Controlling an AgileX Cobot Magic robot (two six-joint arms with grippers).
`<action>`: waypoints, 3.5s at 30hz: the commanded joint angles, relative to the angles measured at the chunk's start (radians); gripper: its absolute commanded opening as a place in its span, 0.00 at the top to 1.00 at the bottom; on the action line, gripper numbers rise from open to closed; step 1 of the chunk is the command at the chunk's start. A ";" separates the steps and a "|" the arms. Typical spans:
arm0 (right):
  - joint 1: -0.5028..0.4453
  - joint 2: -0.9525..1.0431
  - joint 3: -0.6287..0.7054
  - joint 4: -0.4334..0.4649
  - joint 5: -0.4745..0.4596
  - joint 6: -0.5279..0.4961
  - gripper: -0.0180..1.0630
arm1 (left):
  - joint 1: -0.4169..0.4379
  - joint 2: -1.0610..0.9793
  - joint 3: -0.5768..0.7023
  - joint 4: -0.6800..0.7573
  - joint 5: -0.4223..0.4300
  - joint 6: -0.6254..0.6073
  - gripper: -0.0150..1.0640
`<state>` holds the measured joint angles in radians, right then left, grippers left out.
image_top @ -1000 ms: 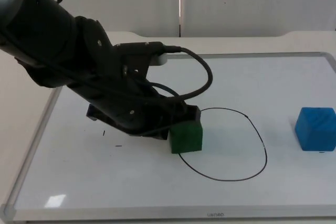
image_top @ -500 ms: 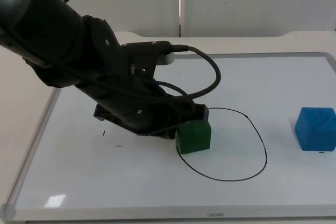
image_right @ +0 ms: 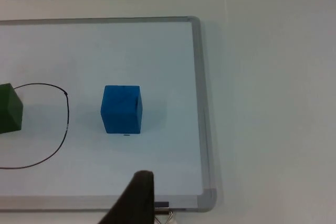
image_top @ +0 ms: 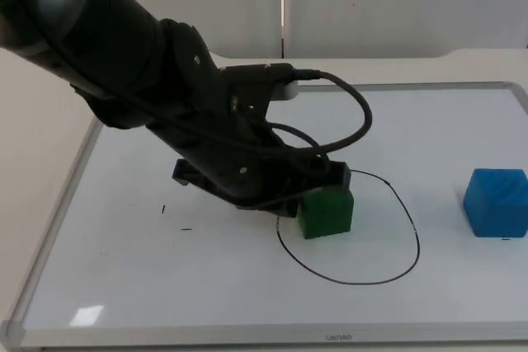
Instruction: Push the two cubes into the marked area.
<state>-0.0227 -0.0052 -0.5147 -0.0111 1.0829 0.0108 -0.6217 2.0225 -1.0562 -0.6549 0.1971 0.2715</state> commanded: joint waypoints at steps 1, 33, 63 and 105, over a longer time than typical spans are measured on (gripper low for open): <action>-0.006 0.005 0.000 -0.001 -0.004 0.000 0.01 | -0.005 0.000 -0.014 -0.010 0.000 0.003 0.99; -0.003 0.005 0.000 -0.001 -0.004 0.000 0.01 | 0.239 -0.734 -0.007 0.456 0.263 -0.157 0.99; -0.003 0.005 0.000 -0.003 -0.004 0.000 0.01 | 0.239 -1.877 0.353 0.655 0.818 -0.318 0.99; -0.003 0.351 -0.103 -0.007 -0.043 0.000 0.83 | 0.239 -2.023 0.562 0.596 0.877 -0.216 0.99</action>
<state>-0.0227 0.3235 -0.6040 -0.0111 1.0608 0.0108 -0.3851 0.0029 -0.4994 -0.0645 1.0709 0.0638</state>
